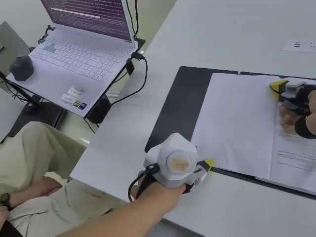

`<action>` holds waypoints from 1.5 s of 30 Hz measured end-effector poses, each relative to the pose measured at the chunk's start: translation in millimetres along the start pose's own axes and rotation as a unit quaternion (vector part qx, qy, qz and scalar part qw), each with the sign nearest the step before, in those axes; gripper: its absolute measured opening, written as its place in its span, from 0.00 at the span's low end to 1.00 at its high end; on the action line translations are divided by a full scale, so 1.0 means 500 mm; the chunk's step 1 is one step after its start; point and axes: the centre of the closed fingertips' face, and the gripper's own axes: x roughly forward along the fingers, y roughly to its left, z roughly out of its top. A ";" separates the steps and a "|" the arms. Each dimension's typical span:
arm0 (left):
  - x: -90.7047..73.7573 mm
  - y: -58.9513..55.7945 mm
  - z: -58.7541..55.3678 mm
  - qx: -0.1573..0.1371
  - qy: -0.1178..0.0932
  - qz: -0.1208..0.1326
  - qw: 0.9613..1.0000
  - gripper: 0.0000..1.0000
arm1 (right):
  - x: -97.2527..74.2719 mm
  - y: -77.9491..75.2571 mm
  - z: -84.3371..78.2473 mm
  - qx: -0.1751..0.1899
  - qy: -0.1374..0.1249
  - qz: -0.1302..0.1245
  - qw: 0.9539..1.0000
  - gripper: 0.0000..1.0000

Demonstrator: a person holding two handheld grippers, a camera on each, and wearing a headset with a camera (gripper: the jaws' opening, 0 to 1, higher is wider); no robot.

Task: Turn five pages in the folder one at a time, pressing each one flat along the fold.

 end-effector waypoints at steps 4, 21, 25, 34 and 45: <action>0.000 0.002 -0.002 0.002 0.000 0.000 1.000 0.29 | 0.015 0.004 0.026 0.016 -0.024 0.004 1.000 0.00; -0.002 0.003 -0.001 0.003 -0.002 -0.001 1.000 0.29 | 0.027 0.009 0.034 0.032 -0.030 0.009 0.999 0.00; -0.001 0.003 -0.001 0.002 0.001 -0.001 1.000 0.29 | 0.013 0.006 0.018 0.034 -0.011 0.007 0.999 0.00; 0.000 0.002 -0.001 0.005 0.003 -0.001 1.000 0.29 | -0.022 -0.005 -0.024 0.029 0.029 0.011 0.999 0.00; -0.001 0.000 0.001 0.005 0.003 -0.002 1.000 0.29 | -0.060 -0.023 -0.056 0.035 0.060 0.020 0.997 0.00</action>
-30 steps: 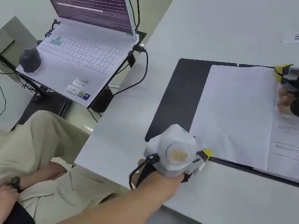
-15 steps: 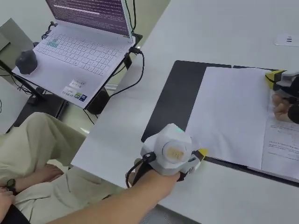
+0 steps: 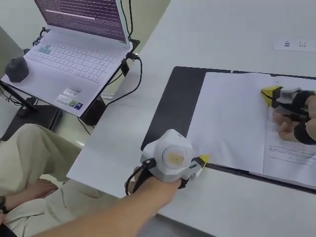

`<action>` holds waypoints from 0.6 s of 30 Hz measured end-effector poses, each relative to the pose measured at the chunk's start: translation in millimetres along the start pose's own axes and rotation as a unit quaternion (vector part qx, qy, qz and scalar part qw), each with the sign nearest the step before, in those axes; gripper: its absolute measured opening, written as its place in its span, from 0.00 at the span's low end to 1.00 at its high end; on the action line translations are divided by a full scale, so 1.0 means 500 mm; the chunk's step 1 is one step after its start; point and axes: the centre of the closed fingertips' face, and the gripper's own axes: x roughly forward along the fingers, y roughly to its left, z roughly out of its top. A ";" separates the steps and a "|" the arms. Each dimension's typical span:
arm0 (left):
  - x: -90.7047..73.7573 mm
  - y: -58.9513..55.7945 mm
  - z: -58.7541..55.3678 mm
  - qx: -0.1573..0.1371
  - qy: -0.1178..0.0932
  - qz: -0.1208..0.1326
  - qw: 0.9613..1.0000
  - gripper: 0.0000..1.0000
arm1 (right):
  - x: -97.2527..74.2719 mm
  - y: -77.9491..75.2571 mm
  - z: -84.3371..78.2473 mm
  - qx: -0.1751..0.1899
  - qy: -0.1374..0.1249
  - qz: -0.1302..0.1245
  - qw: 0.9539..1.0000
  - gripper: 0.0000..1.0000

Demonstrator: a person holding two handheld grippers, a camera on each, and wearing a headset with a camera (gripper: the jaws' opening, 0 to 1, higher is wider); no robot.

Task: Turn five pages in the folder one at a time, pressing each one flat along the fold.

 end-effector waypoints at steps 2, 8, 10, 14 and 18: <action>0.000 0.000 0.000 0.001 0.001 0.000 1.000 0.29 | -0.007 -0.002 -0.008 0.002 0.003 0.002 1.000 0.00; -0.001 0.000 0.000 0.002 0.001 0.000 1.000 0.29 | -0.033 -0.013 -0.040 0.002 0.020 0.004 1.000 0.00; -0.001 0.000 0.000 0.003 0.001 0.000 1.000 0.29 | -0.043 -0.017 -0.052 0.004 0.026 0.006 1.000 0.00; -0.001 0.000 0.000 0.002 0.000 0.000 1.000 0.29 | -0.062 -0.024 -0.073 0.005 0.035 0.006 0.999 0.00; -0.001 0.000 0.000 0.002 -0.002 0.000 1.000 0.29 | -0.083 -0.033 -0.094 0.005 0.046 0.005 0.999 0.00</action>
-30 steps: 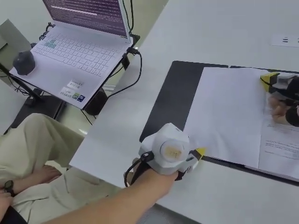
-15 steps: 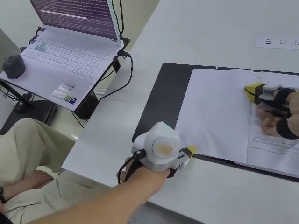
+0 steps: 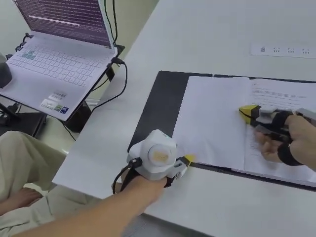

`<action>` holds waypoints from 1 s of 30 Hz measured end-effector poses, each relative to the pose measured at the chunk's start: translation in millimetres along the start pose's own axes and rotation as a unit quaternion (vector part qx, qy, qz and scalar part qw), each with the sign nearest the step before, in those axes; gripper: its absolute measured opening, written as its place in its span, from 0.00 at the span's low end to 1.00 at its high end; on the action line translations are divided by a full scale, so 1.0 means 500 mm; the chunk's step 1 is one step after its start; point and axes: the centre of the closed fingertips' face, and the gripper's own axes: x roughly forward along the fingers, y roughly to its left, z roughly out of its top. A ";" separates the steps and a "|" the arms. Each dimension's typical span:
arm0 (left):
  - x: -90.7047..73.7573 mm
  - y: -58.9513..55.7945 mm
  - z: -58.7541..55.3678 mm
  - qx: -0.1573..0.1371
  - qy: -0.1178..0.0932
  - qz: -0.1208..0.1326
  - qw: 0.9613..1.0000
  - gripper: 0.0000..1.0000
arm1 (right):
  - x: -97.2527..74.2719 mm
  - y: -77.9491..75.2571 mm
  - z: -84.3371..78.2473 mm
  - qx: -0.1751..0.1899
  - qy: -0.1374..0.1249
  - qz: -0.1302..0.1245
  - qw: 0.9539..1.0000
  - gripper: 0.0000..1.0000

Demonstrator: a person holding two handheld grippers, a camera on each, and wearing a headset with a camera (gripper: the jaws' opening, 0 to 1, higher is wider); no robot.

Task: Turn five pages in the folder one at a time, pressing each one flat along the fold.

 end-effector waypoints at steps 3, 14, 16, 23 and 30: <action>-0.001 -0.001 0.001 0.001 0.000 0.000 1.000 0.29 | -0.012 -0.008 -0.016 -0.001 0.008 -0.003 1.000 0.00; -0.003 -0.002 0.002 0.001 -0.002 0.000 1.000 0.29 | -0.072 -0.037 -0.103 -0.008 0.037 -0.015 0.999 0.00; -0.004 -0.002 0.002 0.001 -0.003 0.000 1.000 0.29 | -0.082 -0.045 -0.115 -0.006 0.040 -0.016 0.999 0.00; -0.004 -0.002 0.002 0.000 -0.006 0.000 1.000 0.29 | -0.121 -0.073 -0.165 -0.005 0.055 -0.018 0.998 0.00; -0.003 -0.003 0.003 -0.002 -0.006 0.001 1.000 0.29 | -0.148 -0.090 -0.195 0.007 0.056 -0.015 0.998 0.00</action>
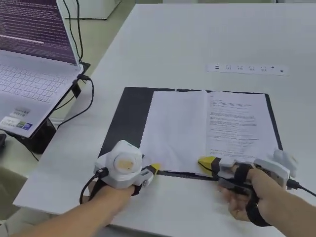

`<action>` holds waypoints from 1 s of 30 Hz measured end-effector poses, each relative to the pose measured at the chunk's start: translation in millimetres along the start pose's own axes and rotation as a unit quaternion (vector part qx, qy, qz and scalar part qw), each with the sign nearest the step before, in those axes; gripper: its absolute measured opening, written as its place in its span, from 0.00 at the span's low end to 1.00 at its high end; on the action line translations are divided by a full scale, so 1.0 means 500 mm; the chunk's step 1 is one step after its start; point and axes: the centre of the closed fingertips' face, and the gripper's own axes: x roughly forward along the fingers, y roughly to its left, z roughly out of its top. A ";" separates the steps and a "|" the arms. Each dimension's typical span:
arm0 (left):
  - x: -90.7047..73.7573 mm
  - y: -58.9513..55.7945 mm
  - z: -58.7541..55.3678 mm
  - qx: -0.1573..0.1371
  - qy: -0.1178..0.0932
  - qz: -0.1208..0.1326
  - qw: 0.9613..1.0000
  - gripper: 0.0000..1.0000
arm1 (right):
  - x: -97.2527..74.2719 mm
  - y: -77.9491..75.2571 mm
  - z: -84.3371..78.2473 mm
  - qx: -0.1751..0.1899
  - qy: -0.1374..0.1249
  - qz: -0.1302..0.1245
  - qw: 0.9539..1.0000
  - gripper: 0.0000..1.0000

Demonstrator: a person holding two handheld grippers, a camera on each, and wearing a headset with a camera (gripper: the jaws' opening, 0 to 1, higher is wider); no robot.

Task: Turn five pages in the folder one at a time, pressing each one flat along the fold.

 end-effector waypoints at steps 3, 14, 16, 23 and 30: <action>0.000 0.000 0.000 -0.001 0.001 0.000 1.000 0.29 | -0.008 -0.008 -0.013 0.001 0.006 -0.002 1.000 0.00; -0.037 -0.014 0.016 -0.047 -0.003 -0.009 0.999 0.31 | -0.125 0.041 -0.062 -0.009 -0.017 0.014 1.000 0.00; -0.060 -0.014 0.028 -0.065 -0.009 -0.010 0.998 0.32 | -0.166 0.057 -0.043 -0.056 -0.051 0.014 0.997 0.00; -0.150 -0.026 0.081 -0.094 -0.052 -0.029 0.994 0.40 | -0.321 0.099 0.023 -0.228 -0.152 -0.052 0.960 0.00; -0.220 -0.017 0.101 -0.098 -0.080 -0.008 0.992 0.51 | -0.408 0.144 0.028 -0.391 -0.194 -0.108 0.893 0.25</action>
